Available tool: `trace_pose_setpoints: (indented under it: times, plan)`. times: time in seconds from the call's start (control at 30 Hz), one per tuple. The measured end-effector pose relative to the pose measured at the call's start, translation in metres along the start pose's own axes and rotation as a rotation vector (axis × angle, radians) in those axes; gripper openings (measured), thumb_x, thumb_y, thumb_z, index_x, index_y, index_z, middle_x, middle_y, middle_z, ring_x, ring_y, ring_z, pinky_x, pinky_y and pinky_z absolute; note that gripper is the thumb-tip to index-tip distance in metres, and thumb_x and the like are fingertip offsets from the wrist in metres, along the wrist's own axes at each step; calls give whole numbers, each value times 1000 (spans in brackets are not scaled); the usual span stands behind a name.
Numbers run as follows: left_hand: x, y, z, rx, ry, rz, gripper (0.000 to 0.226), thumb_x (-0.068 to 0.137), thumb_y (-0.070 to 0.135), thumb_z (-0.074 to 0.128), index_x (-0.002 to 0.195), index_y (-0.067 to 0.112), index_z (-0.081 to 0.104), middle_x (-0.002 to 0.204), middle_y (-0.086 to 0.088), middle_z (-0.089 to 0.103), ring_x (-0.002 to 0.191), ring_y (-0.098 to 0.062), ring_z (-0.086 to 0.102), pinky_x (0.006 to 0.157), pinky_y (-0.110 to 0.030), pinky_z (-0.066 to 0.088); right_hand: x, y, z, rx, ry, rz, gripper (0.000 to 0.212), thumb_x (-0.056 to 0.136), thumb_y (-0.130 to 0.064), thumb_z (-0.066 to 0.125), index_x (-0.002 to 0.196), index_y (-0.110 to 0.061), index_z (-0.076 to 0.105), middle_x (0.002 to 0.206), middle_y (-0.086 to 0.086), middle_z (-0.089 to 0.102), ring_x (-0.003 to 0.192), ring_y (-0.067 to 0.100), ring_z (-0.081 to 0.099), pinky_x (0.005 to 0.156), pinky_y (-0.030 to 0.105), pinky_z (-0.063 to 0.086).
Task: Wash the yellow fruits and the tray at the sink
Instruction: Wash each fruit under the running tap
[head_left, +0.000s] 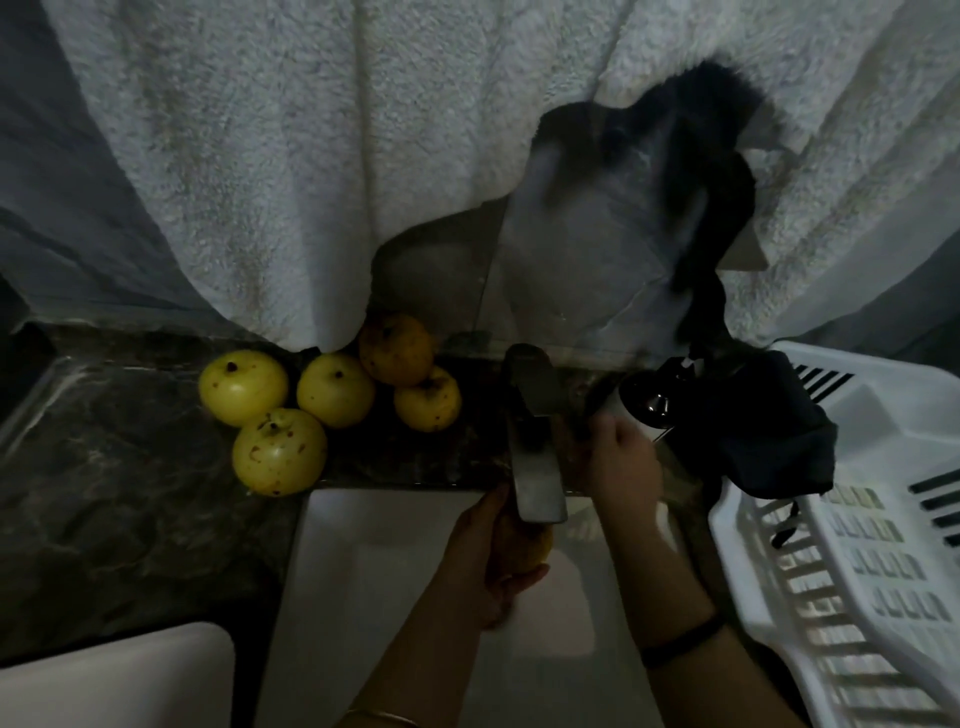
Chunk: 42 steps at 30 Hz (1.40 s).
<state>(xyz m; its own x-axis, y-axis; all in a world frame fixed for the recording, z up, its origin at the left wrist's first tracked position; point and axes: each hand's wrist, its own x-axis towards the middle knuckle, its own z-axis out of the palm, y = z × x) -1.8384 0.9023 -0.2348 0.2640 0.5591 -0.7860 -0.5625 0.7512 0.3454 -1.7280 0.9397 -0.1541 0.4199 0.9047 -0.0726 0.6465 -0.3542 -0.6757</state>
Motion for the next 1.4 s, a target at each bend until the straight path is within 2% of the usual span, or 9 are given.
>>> trace_pose_setpoints:
  times: [0.2,0.27,0.37,0.57,0.77,0.9,1.0,1.2,1.4]
  plan:
    - [10,-20,4,14,72,133,39,98,34,44,127,10,55,106,-15,65,74,-17,65,45,-22,50,-50,40,40,204,-282,33,17,98,-21,48,108,-11,57,91,2,53,83,17,55,68,19,42]
    - [6,-24,1,-12,42,161,35,101,30,40,121,6,56,117,-20,61,67,-13,66,52,-25,52,-53,43,44,244,-354,66,18,99,-30,45,102,-16,55,87,-3,55,74,9,52,60,14,39]
    - [-8,-26,3,-50,-76,152,32,101,38,36,100,14,57,91,-10,59,77,-19,56,67,-30,45,-51,48,44,296,-443,57,12,96,-35,49,97,-24,54,83,-8,53,71,2,49,61,16,38]
    - [4,-35,2,21,-107,214,41,101,45,27,102,15,55,93,-10,58,82,-19,56,68,-31,47,-45,62,54,369,-377,-34,11,94,-31,55,93,-22,60,82,-6,60,84,17,59,75,28,43]
    - [38,-52,-9,103,-79,438,61,81,43,68,128,10,47,118,-19,59,79,-12,70,53,-22,54,-40,72,64,379,-211,-102,25,98,-25,46,76,-24,57,77,-5,58,77,15,57,74,32,45]
    - [55,-51,-17,66,-91,373,63,76,47,64,130,18,49,129,-15,58,97,-21,66,56,-27,55,-31,76,70,436,-294,-81,27,99,-22,44,79,-21,62,89,9,65,89,25,61,85,40,48]
    - [54,-55,-27,74,-156,444,37,92,40,54,122,19,52,117,-11,64,89,-19,68,60,-31,55,-31,83,72,521,-351,-43,27,99,-19,44,82,-29,64,97,6,67,97,23,62,94,46,49]
    - [57,-47,-29,-154,-219,221,49,96,49,34,119,12,57,119,-19,60,105,-34,56,75,-42,47,-29,91,82,405,-310,-192,20,96,-24,52,111,-23,65,115,0,62,103,13,57,94,30,47]
    - [70,-49,-21,37,27,439,41,90,49,52,124,26,49,120,-9,57,97,-27,59,58,-36,51,-21,86,86,544,-282,-70,37,99,-34,44,96,-6,69,98,17,67,94,29,64,91,44,51]
